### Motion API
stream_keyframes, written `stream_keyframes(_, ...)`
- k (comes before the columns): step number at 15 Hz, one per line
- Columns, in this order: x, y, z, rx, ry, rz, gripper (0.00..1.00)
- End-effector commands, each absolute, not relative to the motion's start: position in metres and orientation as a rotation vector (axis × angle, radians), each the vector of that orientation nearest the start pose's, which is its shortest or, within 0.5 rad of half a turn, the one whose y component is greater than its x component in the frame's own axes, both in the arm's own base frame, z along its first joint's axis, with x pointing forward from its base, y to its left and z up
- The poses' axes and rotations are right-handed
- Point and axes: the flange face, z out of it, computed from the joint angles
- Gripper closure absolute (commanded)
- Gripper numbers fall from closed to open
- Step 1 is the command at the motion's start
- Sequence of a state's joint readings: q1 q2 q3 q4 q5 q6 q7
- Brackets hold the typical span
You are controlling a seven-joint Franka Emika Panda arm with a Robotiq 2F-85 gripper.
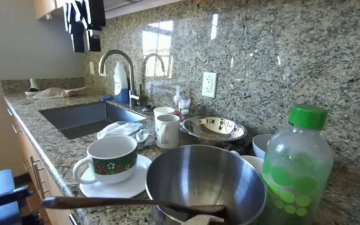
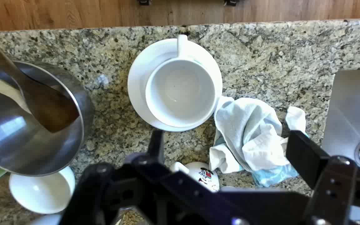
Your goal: Use the towel to wipe the inside of the mug on the plate, then put it in the silver bowl next to the plate
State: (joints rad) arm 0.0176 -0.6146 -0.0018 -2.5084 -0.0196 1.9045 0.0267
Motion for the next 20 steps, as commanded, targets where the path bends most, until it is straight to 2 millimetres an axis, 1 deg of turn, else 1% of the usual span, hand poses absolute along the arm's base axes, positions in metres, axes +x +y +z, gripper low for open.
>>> stream_keyframes(1,0.365,0.004,0.49,-3.159,0.007,-0.016,0.0)
stream_keyframes(12,0.367,0.005,0.488,-3.161,0.003,-0.004,0.0)
stream_keyframes(16,0.383,0.015,0.465,-3.131,-0.013,0.0,0.0)
stream_keyframes(18,0.396,0.026,0.451,-3.107,-0.032,-0.039,0.0)
stream_keyframes(20,0.41,0.041,0.432,-3.081,-0.052,-0.082,0.0)
